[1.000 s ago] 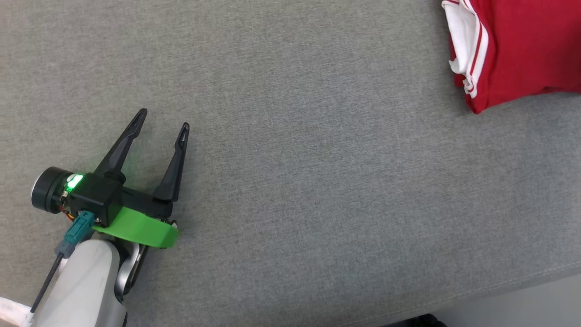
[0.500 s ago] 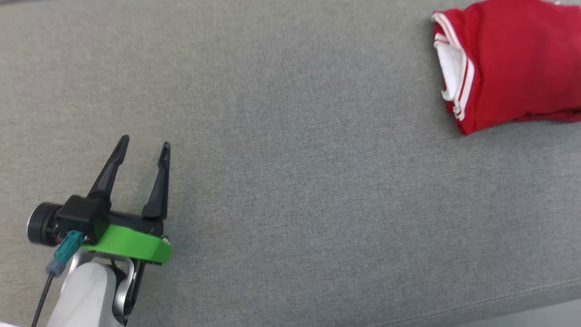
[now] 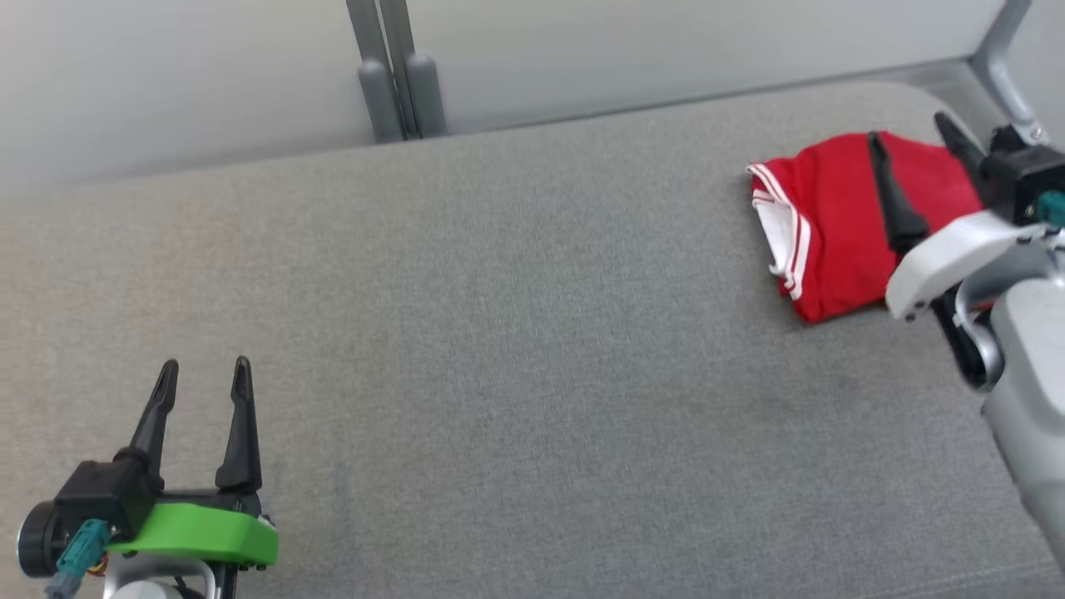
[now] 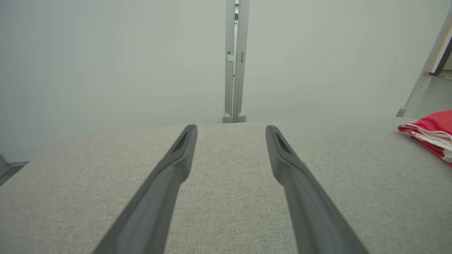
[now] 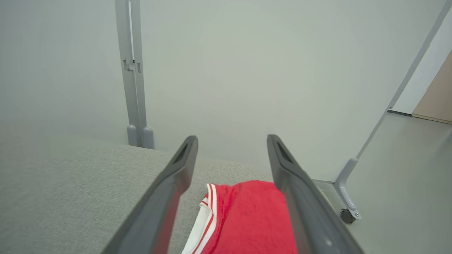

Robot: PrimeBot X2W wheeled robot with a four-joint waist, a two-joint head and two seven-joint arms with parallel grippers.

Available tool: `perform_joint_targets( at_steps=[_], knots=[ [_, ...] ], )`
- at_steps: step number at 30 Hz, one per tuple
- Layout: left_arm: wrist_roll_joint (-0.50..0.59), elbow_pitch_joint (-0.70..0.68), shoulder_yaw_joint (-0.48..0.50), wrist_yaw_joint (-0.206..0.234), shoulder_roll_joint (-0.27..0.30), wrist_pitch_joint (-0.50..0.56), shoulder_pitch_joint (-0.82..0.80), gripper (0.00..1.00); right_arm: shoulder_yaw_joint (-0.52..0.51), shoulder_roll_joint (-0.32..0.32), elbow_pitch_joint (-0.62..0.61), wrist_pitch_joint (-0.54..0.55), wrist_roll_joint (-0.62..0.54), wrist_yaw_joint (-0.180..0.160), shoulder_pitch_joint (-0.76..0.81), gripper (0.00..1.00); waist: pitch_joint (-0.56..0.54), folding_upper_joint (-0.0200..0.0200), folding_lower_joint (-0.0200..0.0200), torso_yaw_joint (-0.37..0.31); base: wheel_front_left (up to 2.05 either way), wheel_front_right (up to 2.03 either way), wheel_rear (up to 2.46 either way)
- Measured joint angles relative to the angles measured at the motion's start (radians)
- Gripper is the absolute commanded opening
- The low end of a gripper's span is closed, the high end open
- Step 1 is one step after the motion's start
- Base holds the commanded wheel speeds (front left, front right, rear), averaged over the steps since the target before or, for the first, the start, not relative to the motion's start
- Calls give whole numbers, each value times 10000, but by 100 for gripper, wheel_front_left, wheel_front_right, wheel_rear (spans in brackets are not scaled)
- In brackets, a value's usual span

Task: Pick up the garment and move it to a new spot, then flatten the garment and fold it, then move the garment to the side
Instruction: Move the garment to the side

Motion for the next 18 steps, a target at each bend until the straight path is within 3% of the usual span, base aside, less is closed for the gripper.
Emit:
perform_joint_targets(
  at_steps=[9,18],
  knots=[
    [-205,82,205,15,-238,0,470,100,-802,790,-2270,86,90,0,2746,100,-907,0,0,232,0,0,0],
    [127,497,596,-109,-499,0,646,100,-1187,1498,-3124,-173,163,0,4502,100,-1018,0,0,382,0,0,0]
  ],
)
